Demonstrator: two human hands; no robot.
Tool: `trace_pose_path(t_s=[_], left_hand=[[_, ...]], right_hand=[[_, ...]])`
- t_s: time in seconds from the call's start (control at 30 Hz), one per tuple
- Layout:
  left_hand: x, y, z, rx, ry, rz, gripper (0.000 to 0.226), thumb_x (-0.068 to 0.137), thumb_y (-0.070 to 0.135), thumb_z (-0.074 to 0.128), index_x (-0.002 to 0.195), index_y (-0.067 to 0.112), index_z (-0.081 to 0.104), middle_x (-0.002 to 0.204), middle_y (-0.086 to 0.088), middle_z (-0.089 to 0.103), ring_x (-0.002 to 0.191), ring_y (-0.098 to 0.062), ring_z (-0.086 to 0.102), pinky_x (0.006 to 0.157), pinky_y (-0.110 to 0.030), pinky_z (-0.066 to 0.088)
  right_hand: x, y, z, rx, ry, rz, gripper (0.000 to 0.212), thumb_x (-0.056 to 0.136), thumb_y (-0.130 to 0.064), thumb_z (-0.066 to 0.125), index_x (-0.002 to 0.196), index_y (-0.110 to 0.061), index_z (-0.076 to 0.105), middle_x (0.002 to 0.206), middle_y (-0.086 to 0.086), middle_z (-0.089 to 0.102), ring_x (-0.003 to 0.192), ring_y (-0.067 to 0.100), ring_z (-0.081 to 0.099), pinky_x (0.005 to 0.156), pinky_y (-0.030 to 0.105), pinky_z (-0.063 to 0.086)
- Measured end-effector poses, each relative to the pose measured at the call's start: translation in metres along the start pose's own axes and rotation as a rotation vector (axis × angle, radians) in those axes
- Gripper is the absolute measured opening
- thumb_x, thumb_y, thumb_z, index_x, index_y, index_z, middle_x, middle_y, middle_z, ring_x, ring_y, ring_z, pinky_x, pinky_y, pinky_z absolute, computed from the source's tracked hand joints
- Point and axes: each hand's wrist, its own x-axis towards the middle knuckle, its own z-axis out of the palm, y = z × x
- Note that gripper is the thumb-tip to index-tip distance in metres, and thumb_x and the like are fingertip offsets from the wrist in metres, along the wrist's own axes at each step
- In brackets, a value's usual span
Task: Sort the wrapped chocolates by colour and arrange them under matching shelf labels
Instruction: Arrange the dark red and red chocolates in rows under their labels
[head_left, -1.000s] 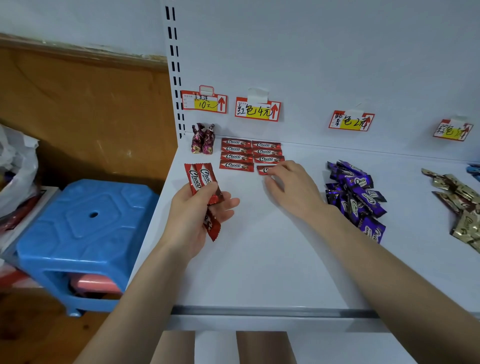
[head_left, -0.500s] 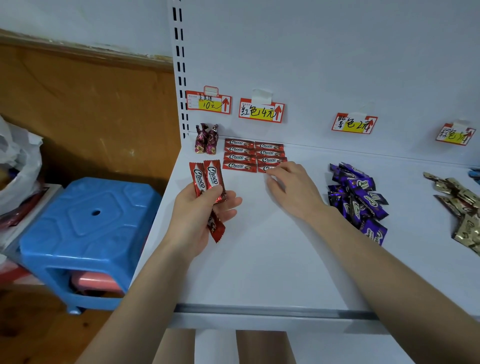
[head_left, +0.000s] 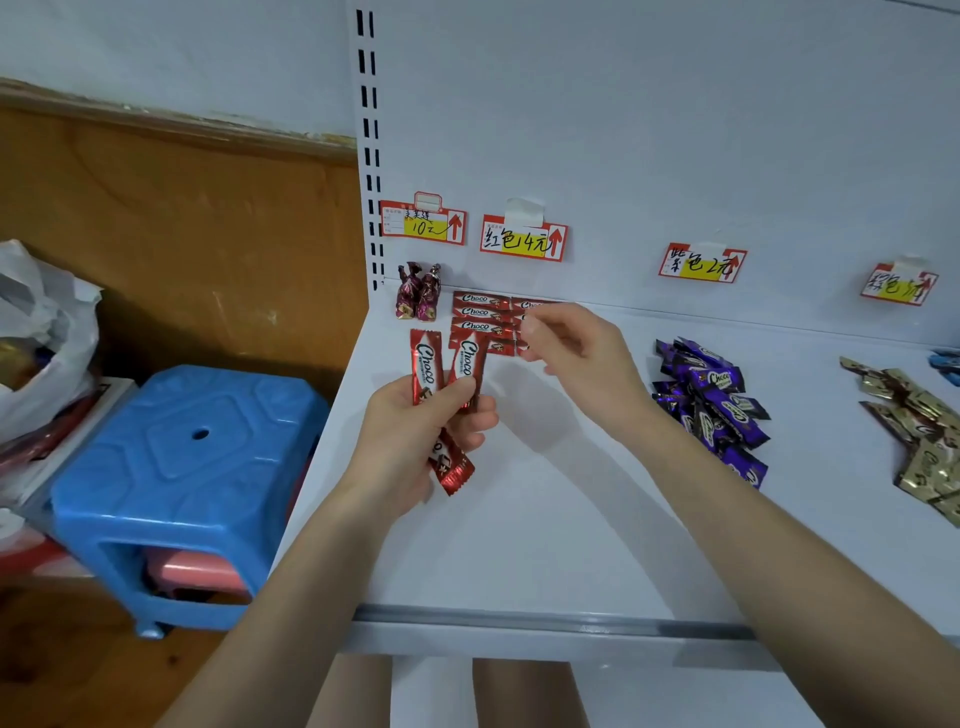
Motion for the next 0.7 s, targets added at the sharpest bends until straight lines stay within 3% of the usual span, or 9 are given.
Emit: trace_pose_path(t_s=[0.1,0.2,0.37,0.47,0.57,0.7], left_hand=[[-0.005,0.002,0.001,0.117,-0.076,0.03,0.01,0.088,0.016,0.061,0.095,0.011,0.066,0.072,-0.007,0.073,0.055,-0.01,0.066,0.047,-0.017,0.049],[-0.009,0.003,-0.003,0.137,-0.065,0.055,0.012,0.087,0.02,0.062,0.096,0.012,0.066,0.071,-0.005,0.073,0.055,-0.009,0.066,0.047,-0.017,0.048],[-0.013,0.005,-0.005,0.075,-0.022,0.109,0.008,0.087,0.018,0.062,0.091,0.013,0.066,0.07,-0.005,0.073,0.055,-0.009,0.066,0.045,-0.018,0.048],[-0.013,0.005,-0.006,0.131,0.007,0.127,0.012,0.088,0.026,0.06,0.09,0.016,0.066,0.072,-0.002,0.073,0.052,-0.011,0.066,0.045,-0.018,0.048],[-0.011,0.007,-0.013,0.174,0.097,0.105,0.024,0.091,0.037,0.053,0.09,0.016,0.064,0.065,0.001,0.07,0.047,-0.008,0.06,0.046,-0.019,0.048],[-0.005,0.013,-0.023,0.148,0.226,-0.007,0.036,0.094,0.046,0.045,0.089,0.015,0.062,0.062,0.0,0.054,0.049,-0.008,0.049,0.047,-0.022,0.04]], right_hand=[[-0.005,-0.022,0.002,0.08,-0.169,0.038,0.015,0.087,-0.021,0.061,0.102,-0.021,0.059,0.08,-0.008,0.067,0.065,0.001,0.063,0.056,0.015,0.049],[-0.009,-0.03,0.002,0.184,-0.196,0.083,0.012,0.087,-0.009,0.061,0.096,-0.016,0.062,0.075,-0.001,0.068,0.06,0.005,0.062,0.056,0.017,0.049],[-0.02,-0.025,0.011,0.504,-0.216,0.226,0.009,0.089,-0.014,0.058,0.095,-0.014,0.065,0.079,-0.003,0.071,0.074,0.009,0.066,0.062,0.017,0.05],[-0.019,-0.019,0.017,0.413,-0.237,0.244,0.005,0.087,-0.015,0.061,0.091,-0.013,0.063,0.078,-0.005,0.071,0.076,0.008,0.066,0.062,0.018,0.05],[-0.003,-0.013,0.016,0.279,-0.182,0.255,0.003,0.09,-0.013,0.057,0.09,-0.012,0.06,0.088,0.004,0.066,0.075,0.012,0.063,0.071,0.027,0.051],[0.019,-0.002,0.02,-0.315,-0.313,0.036,0.021,0.093,-0.016,0.052,0.111,-0.011,0.063,0.104,-0.003,0.058,0.091,0.01,0.054,0.078,0.019,0.039]])
